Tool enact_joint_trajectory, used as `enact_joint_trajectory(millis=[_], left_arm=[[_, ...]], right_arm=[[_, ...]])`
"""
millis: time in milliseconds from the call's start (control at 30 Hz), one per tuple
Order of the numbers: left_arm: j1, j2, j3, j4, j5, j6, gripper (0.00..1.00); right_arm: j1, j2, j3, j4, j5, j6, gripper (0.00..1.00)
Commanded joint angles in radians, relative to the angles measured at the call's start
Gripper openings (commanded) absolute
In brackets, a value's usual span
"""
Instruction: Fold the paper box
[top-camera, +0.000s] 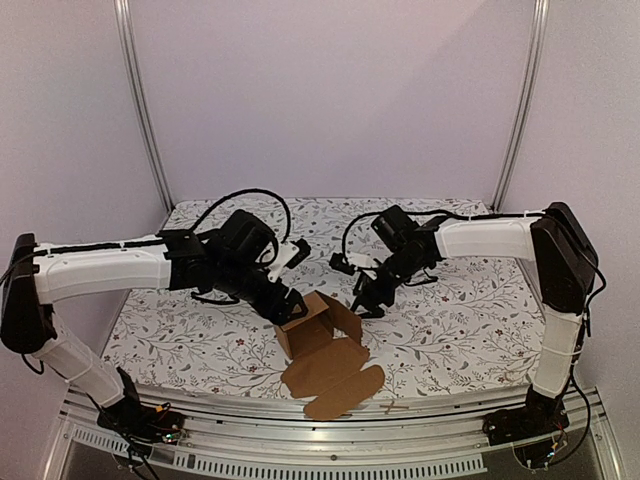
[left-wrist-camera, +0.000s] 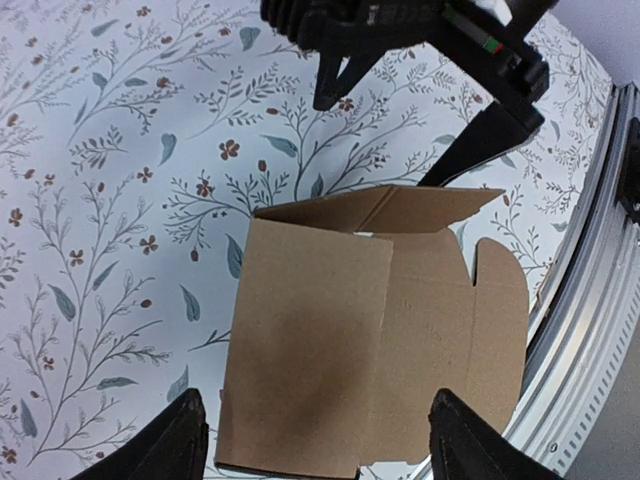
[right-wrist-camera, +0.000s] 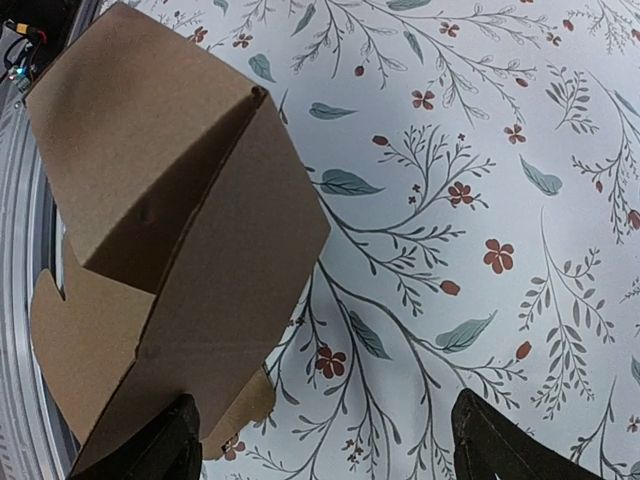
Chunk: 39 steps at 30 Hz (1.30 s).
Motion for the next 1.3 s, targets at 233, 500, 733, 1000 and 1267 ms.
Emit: enact_joint_trajectory(millis=[233, 500, 733, 1000, 1267], left_arm=[[0.018, 0.137, 0.050, -0.095, 0.042, 0.101, 0.76], [-0.005, 0.098, 0.102, -0.141, 0.003, 0.138, 0.78], [-0.005, 0.160, 0.140, -0.224, 0.003, 0.192, 0.99], [-0.008, 0.197, 0.146, -0.243, -0.033, 0.195, 0.99], [-0.004, 0.231, 0.166, -0.272, 0.033, 0.202, 0.71]], right_arm=[[0.002, -0.030, -0.014, -0.038, -0.043, -0.025, 0.85], [0.001, -0.036, -0.021, -0.050, -0.050, -0.032, 0.85], [0.002, -0.040, -0.021, -0.053, -0.055, -0.030, 0.85], [0.003, -0.041, -0.021, -0.056, -0.066, -0.031, 0.85], [0.008, -0.041, -0.024, -0.066, -0.075, -0.028, 0.85]])
